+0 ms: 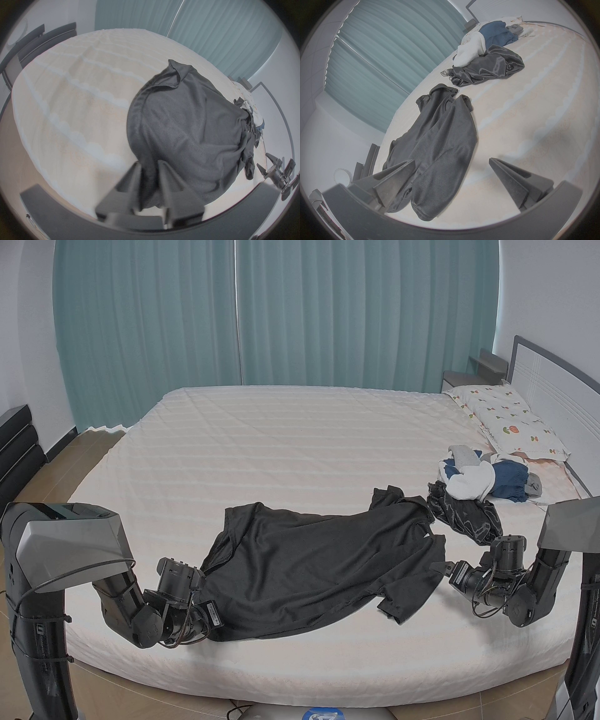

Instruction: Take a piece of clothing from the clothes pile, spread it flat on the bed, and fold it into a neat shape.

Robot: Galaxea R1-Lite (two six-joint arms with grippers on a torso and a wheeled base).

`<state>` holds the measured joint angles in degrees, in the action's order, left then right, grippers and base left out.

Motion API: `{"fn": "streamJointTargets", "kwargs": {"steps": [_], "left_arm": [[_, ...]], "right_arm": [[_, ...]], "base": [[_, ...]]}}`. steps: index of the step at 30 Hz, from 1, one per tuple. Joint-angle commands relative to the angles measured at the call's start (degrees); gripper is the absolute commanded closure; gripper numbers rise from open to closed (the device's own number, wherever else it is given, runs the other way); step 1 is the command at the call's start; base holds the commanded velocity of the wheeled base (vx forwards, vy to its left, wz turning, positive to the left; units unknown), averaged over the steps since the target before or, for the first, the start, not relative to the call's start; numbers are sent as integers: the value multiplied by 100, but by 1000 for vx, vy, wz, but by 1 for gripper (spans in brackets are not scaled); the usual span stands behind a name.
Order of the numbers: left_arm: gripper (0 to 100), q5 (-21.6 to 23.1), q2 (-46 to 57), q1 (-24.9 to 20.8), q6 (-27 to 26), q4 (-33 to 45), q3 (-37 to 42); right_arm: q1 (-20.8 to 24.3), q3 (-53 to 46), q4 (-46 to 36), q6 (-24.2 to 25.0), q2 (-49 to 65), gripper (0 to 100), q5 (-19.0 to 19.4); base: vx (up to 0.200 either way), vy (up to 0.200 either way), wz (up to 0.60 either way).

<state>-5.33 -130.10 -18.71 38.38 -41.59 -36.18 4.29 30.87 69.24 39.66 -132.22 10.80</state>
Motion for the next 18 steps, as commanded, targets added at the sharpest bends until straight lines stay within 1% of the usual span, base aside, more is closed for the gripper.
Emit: {"fn": "streamJointTargets", "kwargs": {"steps": [1, 3, 4, 8, 13, 18], "left_arm": [[100, -232, -16, 96, 56, -24, -170], [100, -364, 2, 254, 109, -42, -319], [100, -373, 2, 272, 117, -42, -328], [100, -381, 239, 597, 161, -226, -337], [100, -337, 389, 623, 161, -209, -319], [100, -337, 380, 667, 214, -244, -407]], "right_arm": [[10, -10, -34, -2, -58, 0, 19], [19, 16, -34, -2, -85, 0, 54], [28, 16, -34, -2, -94, 0, 54], [204, 227, 28, 7, -348, 0, 62], [388, 605, -51, -11, -656, 0, -17], [362, 851, -60, -19, -770, 0, -43]], "base": [[0, 0, 0], [0, 0, 0], [0, 0, 0], [0, 0, 0], [0, 0, 0], [0, 0, 0]]}}
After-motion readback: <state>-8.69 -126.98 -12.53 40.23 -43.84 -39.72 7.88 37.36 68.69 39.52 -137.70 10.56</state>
